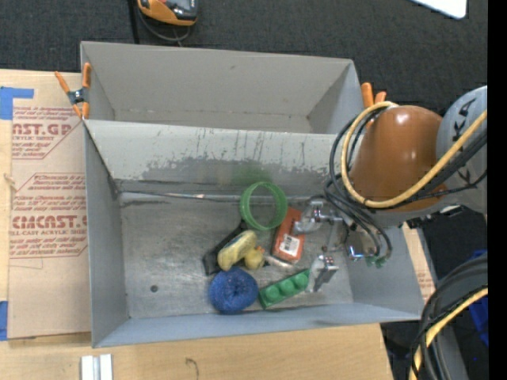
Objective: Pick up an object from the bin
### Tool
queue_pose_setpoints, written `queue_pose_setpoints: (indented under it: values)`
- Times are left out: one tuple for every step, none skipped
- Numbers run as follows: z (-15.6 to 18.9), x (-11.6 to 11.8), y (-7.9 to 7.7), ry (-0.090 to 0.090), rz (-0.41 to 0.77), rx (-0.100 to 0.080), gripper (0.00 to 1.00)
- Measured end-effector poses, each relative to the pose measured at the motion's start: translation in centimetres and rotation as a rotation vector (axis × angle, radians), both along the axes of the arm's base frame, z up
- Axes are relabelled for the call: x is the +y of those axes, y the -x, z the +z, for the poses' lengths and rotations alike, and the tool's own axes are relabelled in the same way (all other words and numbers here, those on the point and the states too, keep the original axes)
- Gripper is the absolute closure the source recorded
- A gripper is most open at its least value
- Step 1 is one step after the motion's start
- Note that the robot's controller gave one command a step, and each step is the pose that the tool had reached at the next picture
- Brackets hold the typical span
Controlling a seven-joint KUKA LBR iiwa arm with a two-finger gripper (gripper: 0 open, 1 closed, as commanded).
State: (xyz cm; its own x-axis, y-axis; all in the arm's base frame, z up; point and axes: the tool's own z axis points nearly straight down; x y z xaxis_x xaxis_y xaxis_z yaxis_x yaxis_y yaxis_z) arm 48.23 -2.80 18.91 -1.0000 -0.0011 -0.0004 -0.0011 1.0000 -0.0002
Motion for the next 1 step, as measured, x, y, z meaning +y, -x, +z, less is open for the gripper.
queue_pose_setpoints:
  values:
    - [0.0, 0.0, 0.0, 0.0, 0.0, 0.0, 0.0]
